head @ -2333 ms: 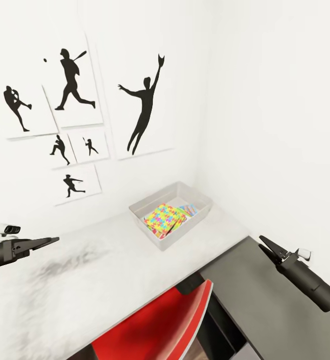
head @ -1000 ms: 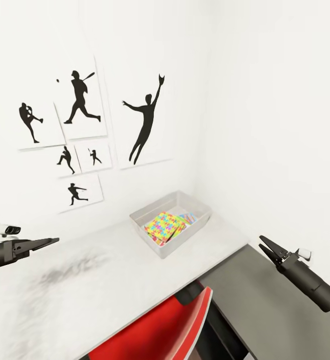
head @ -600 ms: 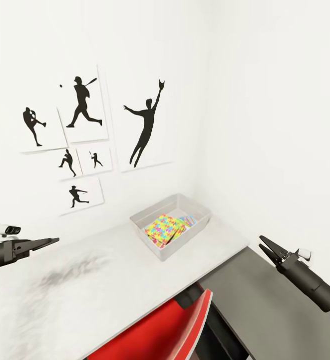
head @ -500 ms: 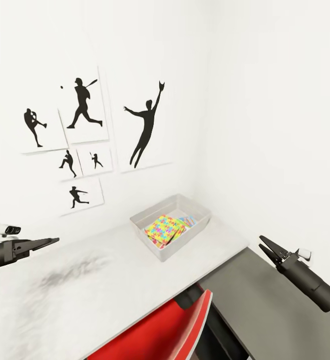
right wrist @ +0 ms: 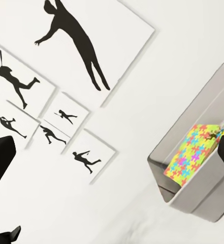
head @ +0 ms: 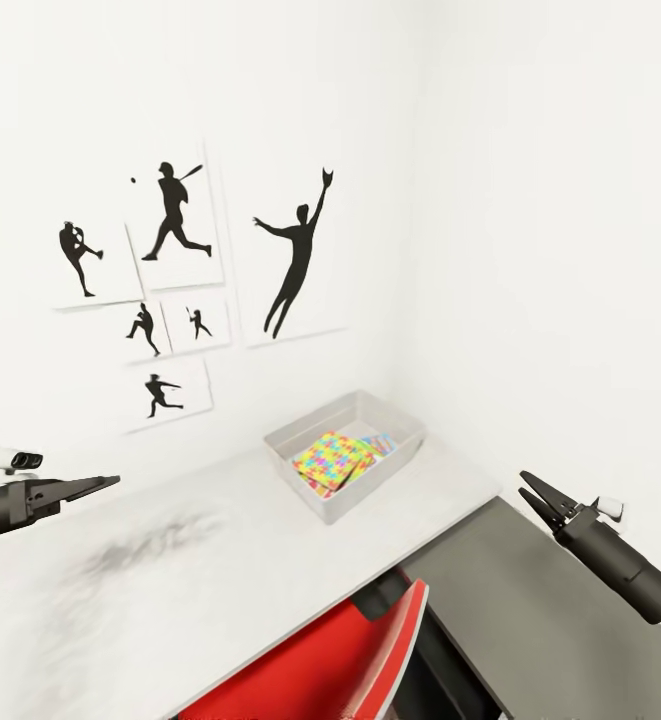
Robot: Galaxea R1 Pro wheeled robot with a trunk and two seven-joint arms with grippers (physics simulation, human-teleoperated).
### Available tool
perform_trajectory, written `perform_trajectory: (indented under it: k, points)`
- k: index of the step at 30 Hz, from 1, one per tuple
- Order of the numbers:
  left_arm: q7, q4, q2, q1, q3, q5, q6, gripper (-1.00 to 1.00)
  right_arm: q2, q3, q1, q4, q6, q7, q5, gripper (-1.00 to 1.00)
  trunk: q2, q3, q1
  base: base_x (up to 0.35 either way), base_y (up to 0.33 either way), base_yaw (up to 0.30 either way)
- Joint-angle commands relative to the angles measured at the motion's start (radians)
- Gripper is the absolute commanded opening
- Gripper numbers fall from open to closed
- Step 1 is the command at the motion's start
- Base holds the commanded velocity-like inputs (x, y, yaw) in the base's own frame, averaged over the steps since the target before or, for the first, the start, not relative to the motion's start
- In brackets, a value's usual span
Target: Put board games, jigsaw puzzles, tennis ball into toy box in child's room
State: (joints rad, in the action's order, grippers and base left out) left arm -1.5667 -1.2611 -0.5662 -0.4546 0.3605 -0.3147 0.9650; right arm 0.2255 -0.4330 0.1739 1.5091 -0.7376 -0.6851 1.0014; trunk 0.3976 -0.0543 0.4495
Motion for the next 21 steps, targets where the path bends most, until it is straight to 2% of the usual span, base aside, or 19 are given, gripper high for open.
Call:
perform_trajectory:
  k: [1, 21]
  points:
    - [-0.004, 0.000, 0.000, -0.001, 0.000, 0.001, 0.011, 1.00, 0.000, -0.001, 0.001, 0.000, -0.006, 0.000, 0.003, 1.00, 0.002, -0.002, 0.001, -0.085, 0.100, 0.136]
    - [-0.004, 0.000, 0.000, -0.001, -0.001, 0.000, 0.011, 1.00, 0.000, -0.001, 0.001, -0.001, -0.005, 0.007, 0.005, 1.00, 0.002, 0.010, 0.001, -0.111, 0.135, 0.252]
